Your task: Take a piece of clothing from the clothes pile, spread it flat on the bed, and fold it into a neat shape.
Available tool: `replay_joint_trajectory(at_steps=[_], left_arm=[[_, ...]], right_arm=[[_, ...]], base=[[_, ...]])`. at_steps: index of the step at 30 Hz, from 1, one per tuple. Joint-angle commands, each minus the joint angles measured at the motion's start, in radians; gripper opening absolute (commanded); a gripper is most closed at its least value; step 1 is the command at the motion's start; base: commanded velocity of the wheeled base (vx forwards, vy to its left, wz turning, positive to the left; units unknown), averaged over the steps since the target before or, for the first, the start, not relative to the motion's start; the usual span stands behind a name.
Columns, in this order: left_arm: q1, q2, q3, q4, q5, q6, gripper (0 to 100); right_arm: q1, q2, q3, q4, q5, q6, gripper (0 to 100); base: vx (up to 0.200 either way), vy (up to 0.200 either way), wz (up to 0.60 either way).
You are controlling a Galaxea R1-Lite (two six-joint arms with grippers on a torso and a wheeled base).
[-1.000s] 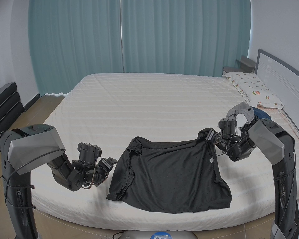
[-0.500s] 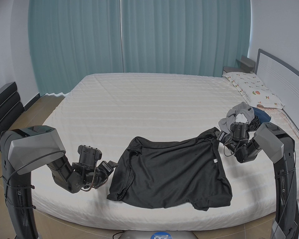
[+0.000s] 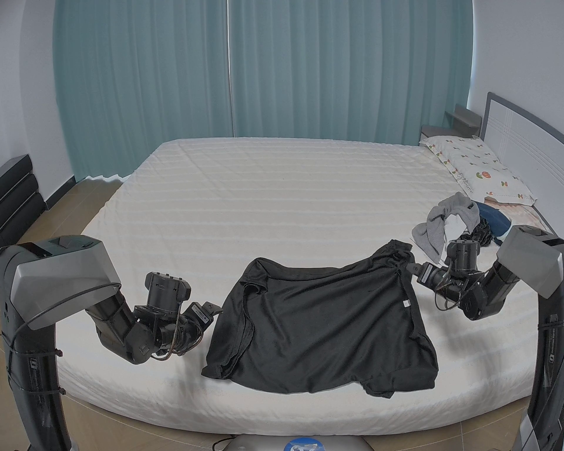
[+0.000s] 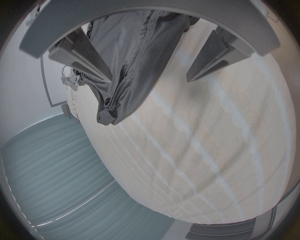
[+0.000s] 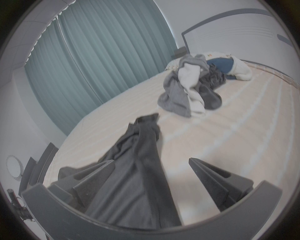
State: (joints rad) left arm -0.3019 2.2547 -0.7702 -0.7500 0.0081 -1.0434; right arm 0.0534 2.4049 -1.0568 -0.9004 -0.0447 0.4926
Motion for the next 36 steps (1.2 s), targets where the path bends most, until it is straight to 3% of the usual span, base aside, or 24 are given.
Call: replay_joint_trajectory(at_steps=[1,6,10,18,28,29,36], left_arm=[[-0.031,-0.050,0.012,0.006,0.001,0.000,100],[-0.036,-0.070,0.075,-0.002,-0.005,-0.004,100],[-0.036,-0.064,0.140,-0.022,-0.057,-0.015,100],[-0.034,-0.064,0.193,-0.143,-0.076,-0.021,100],[-0.037,-0.064,0.209,-0.147,-0.076,-0.015,100],[-0.037,-0.064,0.209,-0.147,-0.076,-0.015,100],[-0.037,-0.069,0.209,-0.140,-0.074,-0.015,100]], right_arm=[[0.065,-0.305,0.492,-0.040,0.026,0.043,100],[0.072,-0.290,0.636,-0.150,0.037,0.052,100],[0.097,-0.210,0.679,-0.249,0.016,0.044,100],[0.140,0.002,0.669,-0.486,-0.081,0.047,100],[0.132,0.039,0.632,-0.515,-0.104,0.034,100],[0.129,0.040,0.620,-0.512,-0.104,0.034,0],[0.072,0.023,0.623,-0.538,-0.103,0.037,0]], base=[[0.000,0.000,0.00],[0.000,0.000,0.00],[0.000,0.000,0.00],[0.000,0.000,0.00],[0.000,0.000,0.00],[0.000,0.000,0.00],[0.000,0.000,0.00]])
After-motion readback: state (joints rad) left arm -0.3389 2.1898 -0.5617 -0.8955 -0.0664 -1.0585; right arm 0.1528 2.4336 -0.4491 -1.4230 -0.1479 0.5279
